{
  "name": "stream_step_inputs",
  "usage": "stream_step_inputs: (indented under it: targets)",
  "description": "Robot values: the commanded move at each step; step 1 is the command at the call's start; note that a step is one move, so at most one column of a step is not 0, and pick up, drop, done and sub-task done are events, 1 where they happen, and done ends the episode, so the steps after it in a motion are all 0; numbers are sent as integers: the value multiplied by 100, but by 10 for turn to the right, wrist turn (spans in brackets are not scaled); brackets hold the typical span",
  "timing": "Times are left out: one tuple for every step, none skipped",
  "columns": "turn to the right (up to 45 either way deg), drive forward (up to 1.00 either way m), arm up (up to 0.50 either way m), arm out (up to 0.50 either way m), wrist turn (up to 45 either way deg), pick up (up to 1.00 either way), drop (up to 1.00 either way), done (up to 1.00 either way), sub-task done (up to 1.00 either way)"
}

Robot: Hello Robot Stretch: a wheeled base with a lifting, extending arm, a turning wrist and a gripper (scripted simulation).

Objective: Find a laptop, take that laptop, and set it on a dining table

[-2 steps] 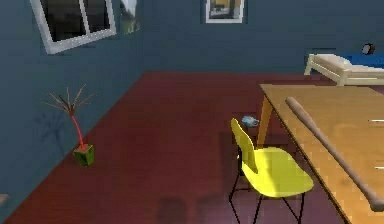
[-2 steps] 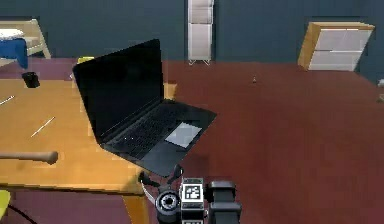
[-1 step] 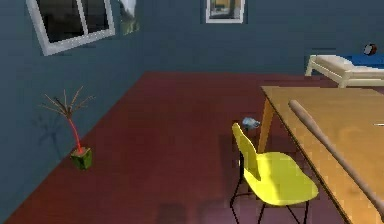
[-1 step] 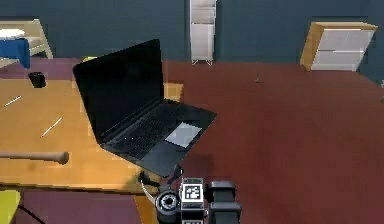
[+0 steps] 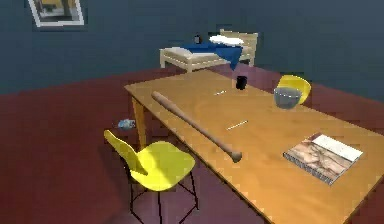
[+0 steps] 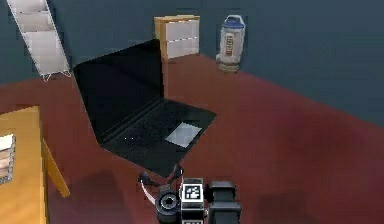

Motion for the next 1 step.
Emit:
stream_step_inputs:
  targets:
    - [0,45,0,0,0,0,0,0,0]
